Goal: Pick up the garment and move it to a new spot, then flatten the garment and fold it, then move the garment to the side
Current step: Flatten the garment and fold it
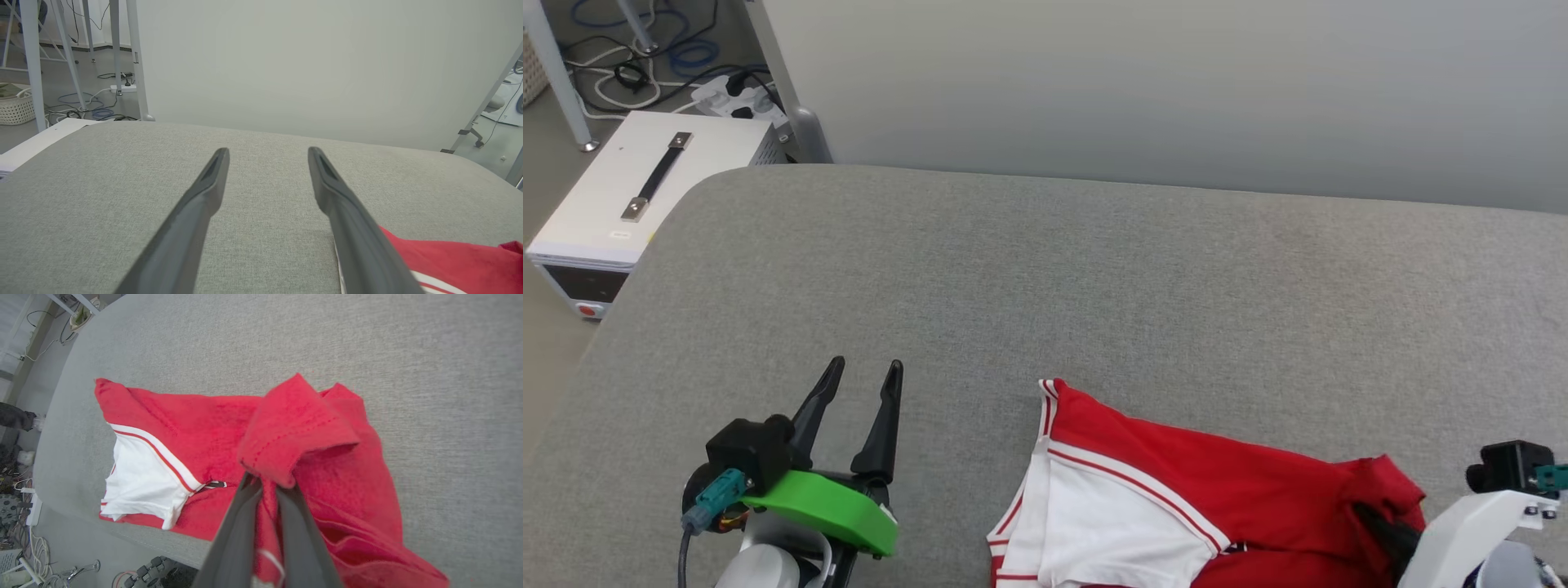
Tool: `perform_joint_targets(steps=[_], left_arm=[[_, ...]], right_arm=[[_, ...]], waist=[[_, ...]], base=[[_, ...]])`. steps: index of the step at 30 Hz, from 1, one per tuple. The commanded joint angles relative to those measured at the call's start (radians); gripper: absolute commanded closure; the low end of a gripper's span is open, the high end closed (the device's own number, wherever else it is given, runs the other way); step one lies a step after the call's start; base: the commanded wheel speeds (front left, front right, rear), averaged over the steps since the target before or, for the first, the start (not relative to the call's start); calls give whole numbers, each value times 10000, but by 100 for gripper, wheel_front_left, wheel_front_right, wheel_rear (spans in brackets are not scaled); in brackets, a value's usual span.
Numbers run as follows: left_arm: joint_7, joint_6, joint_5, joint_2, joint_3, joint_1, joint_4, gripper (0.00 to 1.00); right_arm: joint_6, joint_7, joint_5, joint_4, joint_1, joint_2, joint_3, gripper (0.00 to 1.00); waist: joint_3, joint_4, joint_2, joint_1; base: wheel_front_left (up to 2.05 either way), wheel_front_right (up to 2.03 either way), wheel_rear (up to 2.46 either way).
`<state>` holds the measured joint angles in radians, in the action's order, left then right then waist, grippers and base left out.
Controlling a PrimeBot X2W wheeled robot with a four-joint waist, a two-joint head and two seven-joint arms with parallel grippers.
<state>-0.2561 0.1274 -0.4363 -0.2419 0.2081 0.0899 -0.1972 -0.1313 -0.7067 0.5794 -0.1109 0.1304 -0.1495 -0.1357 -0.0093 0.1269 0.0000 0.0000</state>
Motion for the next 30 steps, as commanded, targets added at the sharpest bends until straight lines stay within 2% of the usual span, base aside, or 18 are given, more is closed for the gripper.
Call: perform_joint_targets(steps=[1, 5, 10, 15, 22, 30], left_arm=[[-57, 31, -102, 68, -40, -135, 32, 0], [-57, 31, -124, 87, -42, -186, 67, 0], [-57, 31, -163, 104, -91, -183, 78, 0], [-57, 32, -177, 97, -119, -149, 78, 0], [-57, 32, -198, 85, -58, -83, 48, 0], [-57, 32, -234, 57, 95, 75, -8, 0]], right_arm=[[6, -154, -6, -154, 110, 267, 117, 100], [6, -473, 48, -329, 40, 751, 591, 100], [6, -323, 491, -209, -178, 977, 1260, 100], [6, 755, 1865, 515, -586, 988, 2190, 100], [6, 2334, 3163, 2105, -1605, 990, 3271, 100], [6, 3772, 3873, 4216, -2987, 991, 4380, 100]], waist=[[-108, 226, 0, 0], [-78, 486, 0, 0], [37, 774, 0, 0], [143, 988, 0, 0], [200, 1205, 0, 0], [343, 1493, 0, 0]], base=[[0, 0, 0], [0, 0, 0], [0, 0, 0], [0, 0, 0], [0, 0, 0], [0, 0, 0]])
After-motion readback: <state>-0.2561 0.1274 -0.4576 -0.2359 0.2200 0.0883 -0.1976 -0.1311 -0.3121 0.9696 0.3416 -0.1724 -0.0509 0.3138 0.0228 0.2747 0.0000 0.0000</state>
